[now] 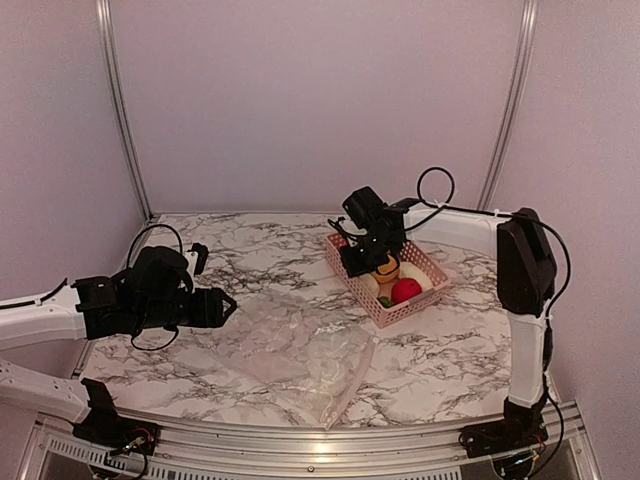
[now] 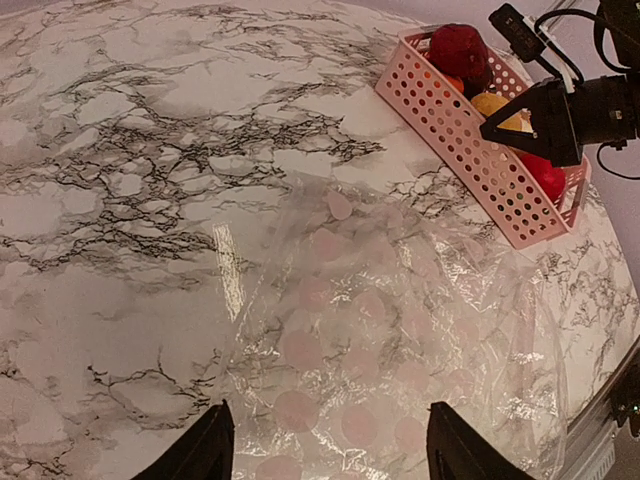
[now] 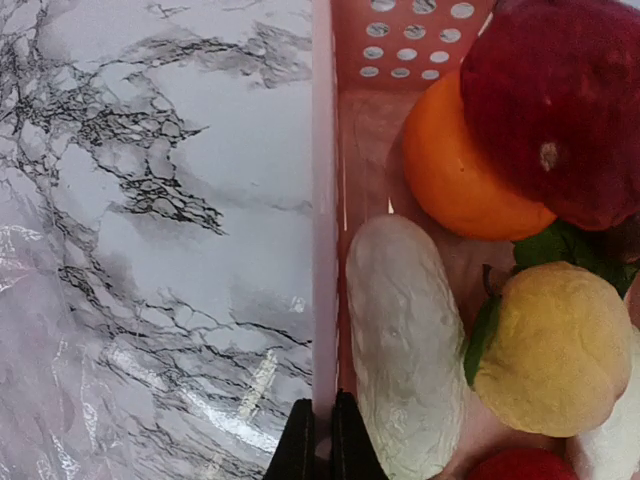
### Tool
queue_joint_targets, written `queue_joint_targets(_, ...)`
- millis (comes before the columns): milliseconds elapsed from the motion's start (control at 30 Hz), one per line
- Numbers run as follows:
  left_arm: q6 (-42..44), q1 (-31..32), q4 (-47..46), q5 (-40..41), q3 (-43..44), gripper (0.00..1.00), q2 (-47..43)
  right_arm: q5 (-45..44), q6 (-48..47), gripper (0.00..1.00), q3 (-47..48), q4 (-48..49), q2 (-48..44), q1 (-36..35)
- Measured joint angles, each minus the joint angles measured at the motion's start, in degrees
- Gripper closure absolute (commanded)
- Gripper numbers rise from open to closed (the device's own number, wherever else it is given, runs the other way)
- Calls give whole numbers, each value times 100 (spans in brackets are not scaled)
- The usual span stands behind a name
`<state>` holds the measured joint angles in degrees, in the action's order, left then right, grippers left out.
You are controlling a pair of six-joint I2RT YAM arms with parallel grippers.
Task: Place the food in the zip-top bag and seal the zipper
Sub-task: Move the bin to the center of the board.
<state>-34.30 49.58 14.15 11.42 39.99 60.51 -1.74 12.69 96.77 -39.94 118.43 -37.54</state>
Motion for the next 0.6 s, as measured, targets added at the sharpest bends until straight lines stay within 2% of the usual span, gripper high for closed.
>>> queue_joint_targets(333, -289, 9, 129, 129, -396, 34, -671, 656, -1126, 98, 457, 175, 367, -463)
queue_joint_targets(500, -328, 9, 177, 236, -398, 35, -813, 940, -1362, 59, 457, 348, 356, -461)
queue_joint_targets(600, -256, 26, 232, 262, -363, 35, -750, 1012, -1309, 51, 317, 479, 105, -461)
